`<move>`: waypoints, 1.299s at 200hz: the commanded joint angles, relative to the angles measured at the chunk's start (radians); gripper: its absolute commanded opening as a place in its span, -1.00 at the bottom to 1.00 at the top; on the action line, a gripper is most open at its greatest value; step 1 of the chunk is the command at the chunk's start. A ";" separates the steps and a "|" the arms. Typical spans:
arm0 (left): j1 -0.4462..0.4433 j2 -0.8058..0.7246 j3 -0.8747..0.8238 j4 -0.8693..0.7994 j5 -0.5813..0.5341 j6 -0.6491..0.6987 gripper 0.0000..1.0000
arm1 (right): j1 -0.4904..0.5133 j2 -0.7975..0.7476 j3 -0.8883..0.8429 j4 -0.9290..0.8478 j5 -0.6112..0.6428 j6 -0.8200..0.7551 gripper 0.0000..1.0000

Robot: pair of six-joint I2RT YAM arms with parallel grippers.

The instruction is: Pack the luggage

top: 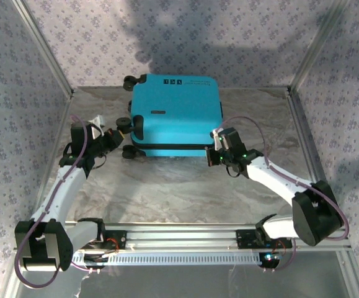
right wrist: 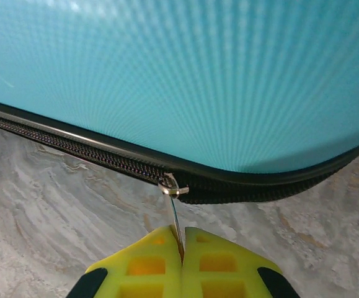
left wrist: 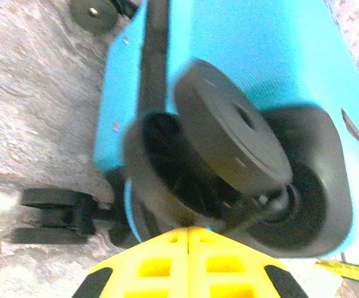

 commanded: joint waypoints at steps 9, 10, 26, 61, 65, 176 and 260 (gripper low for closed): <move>0.013 -0.011 0.033 0.046 -0.030 0.005 -1.00 | -0.090 -0.029 -0.116 -0.027 0.050 0.084 -1.00; 0.014 -0.011 0.033 0.046 -0.031 0.005 -1.00 | -0.093 -0.031 -0.118 -0.026 0.048 0.086 -1.00; 0.015 -0.029 0.029 0.031 -0.039 0.010 -1.00 | -0.145 -0.043 -0.131 -0.009 0.033 0.091 -1.00; 0.016 -0.038 0.029 0.023 -0.015 0.010 -1.00 | -0.178 -0.045 -0.095 0.017 -0.158 0.011 -1.00; 0.014 -0.033 0.031 0.023 -0.010 0.010 -1.00 | -0.177 -0.046 -0.093 0.027 -0.200 0.000 -1.00; -0.038 -0.011 0.051 -0.008 -0.044 0.007 -0.68 | -0.235 -0.438 -0.163 -0.066 -0.223 0.052 -0.15; -0.124 0.028 0.077 -0.009 -0.105 -0.007 -0.25 | 0.059 -0.130 -0.043 -0.068 0.331 0.259 -0.11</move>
